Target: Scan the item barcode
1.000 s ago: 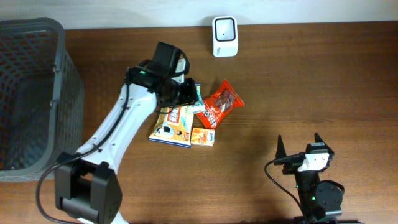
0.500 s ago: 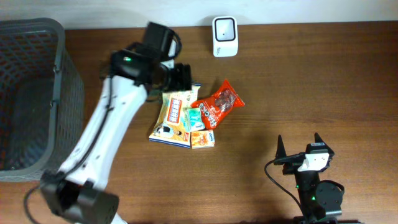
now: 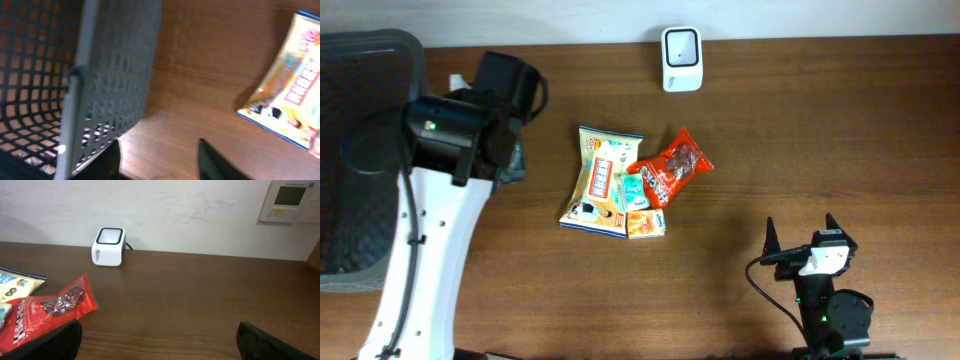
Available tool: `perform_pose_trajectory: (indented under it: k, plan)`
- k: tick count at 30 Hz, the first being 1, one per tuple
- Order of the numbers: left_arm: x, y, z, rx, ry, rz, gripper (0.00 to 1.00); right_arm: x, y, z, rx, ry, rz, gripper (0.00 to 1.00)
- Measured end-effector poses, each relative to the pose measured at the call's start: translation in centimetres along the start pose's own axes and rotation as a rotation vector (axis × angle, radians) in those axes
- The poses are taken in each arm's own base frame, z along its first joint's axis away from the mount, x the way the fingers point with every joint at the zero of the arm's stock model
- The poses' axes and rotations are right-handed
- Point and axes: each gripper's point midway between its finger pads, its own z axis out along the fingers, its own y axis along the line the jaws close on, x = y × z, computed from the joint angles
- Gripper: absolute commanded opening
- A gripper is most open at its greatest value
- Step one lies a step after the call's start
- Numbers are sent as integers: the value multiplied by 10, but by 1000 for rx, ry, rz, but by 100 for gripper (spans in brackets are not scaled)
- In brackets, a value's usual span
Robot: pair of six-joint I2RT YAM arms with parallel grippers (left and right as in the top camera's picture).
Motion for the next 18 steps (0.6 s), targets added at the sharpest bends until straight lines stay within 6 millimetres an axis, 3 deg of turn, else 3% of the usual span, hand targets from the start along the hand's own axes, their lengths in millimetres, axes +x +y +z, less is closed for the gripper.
perform_pose_trajectory:
  k: [2,10,14,18]
  plan:
    - [-1,11,4,-23,10,-33,0,0,0,0,0,0,0,98]
    - [6,35,24,-47,89,-114,0,0,0,0,0,0,0,99]
    - [9,74,37,-140,118,-244,0,0,0,0,0,0,0,98]
    - [-9,120,56,-198,52,-472,0,0,0,0,0,0,0,98]
